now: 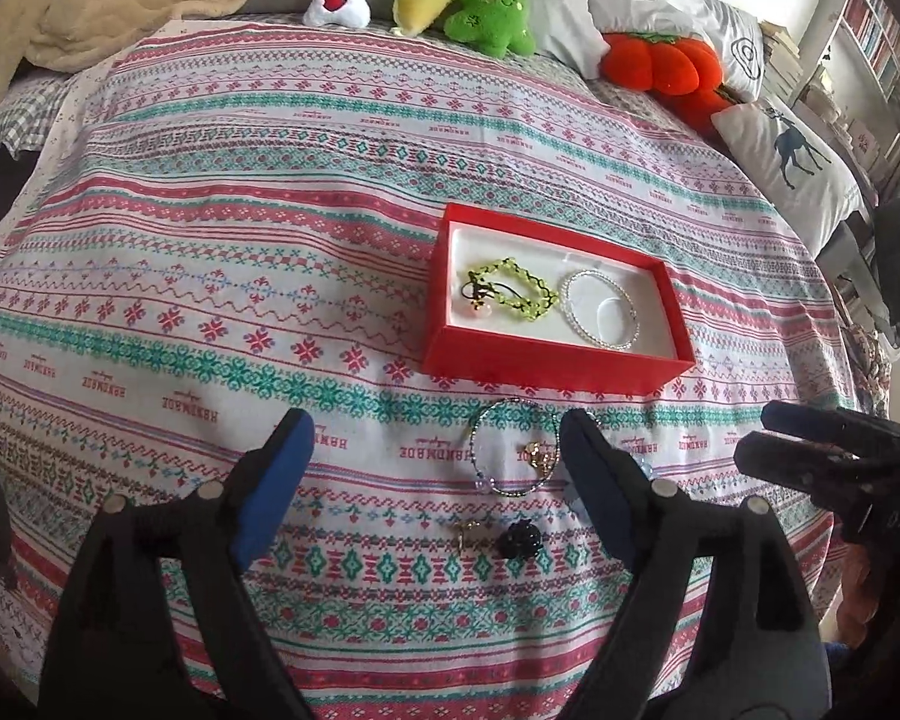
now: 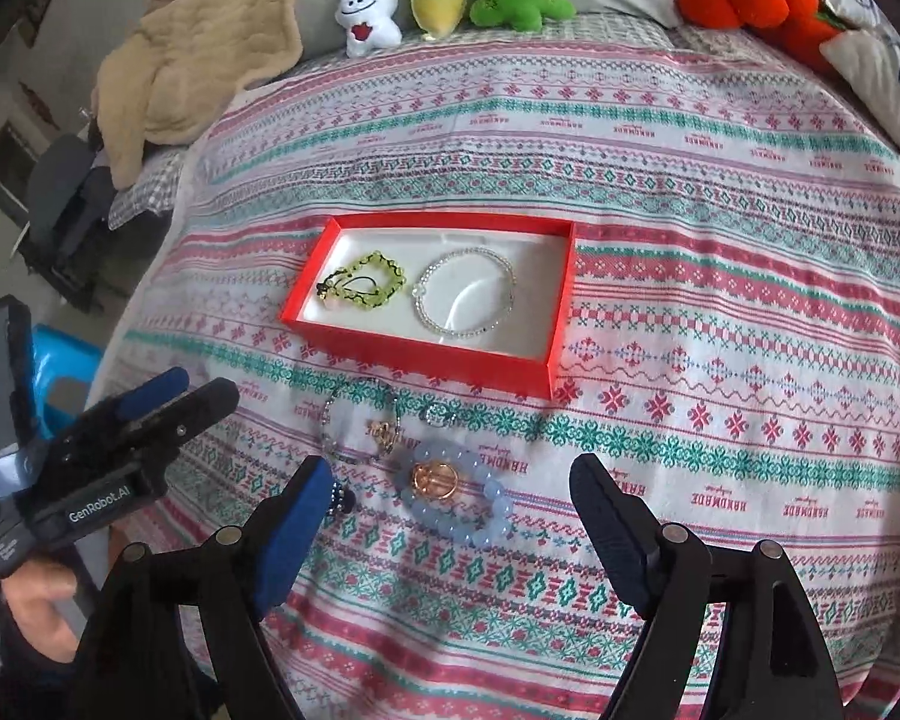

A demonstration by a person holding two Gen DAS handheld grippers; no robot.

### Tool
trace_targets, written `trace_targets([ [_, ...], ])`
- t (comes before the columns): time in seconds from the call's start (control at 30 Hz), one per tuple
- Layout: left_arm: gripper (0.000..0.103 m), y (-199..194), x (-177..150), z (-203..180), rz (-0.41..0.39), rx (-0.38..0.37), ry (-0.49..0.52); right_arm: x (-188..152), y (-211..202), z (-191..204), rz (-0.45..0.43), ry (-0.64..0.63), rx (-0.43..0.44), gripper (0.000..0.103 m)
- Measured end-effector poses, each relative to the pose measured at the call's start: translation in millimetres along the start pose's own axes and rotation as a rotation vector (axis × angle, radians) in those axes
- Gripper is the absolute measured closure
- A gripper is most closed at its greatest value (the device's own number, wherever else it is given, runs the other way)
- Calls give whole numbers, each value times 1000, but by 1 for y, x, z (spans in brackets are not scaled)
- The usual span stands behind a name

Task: Organize jewelry
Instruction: 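Move both open tools back over the remaining jewelry, then grasp the silver beaded bracelet with the left tool while the right tool grasps the light blue bracelet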

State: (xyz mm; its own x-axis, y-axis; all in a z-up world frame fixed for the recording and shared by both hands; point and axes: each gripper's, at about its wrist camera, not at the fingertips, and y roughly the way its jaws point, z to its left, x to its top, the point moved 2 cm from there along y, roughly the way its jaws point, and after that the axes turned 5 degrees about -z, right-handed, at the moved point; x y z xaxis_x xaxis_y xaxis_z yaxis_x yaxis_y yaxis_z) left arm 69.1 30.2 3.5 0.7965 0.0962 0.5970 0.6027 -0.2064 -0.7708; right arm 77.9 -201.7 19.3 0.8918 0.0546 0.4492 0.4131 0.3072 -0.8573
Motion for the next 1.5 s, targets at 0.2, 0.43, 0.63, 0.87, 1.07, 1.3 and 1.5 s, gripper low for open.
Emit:
trace_targets([
  [0.2,19,1,-9,-3,8,53,33,-1,-4,-3,-19,23,-3,20],
  [0.43,19,6,-27,-13,46,30,39,-5,3,-1,31,6,5,20],
  [0.63,19,23,-31,-13,89,7,4,-5,6,0,45,-12,-57,20],
  [0.87,19,27,-31,-1,102,-35,-110,-13,14,-1,81,7,-44,24],
  [1.07,19,34,-36,-1,140,-41,-120,-12,16,-3,88,14,-50,30],
  [1.3,24,44,-36,-5,150,-68,-148,-18,29,-9,120,19,-60,44],
  [1.5,52,59,-35,-10,178,-104,-162,-20,44,-12,168,27,-40,57],
])
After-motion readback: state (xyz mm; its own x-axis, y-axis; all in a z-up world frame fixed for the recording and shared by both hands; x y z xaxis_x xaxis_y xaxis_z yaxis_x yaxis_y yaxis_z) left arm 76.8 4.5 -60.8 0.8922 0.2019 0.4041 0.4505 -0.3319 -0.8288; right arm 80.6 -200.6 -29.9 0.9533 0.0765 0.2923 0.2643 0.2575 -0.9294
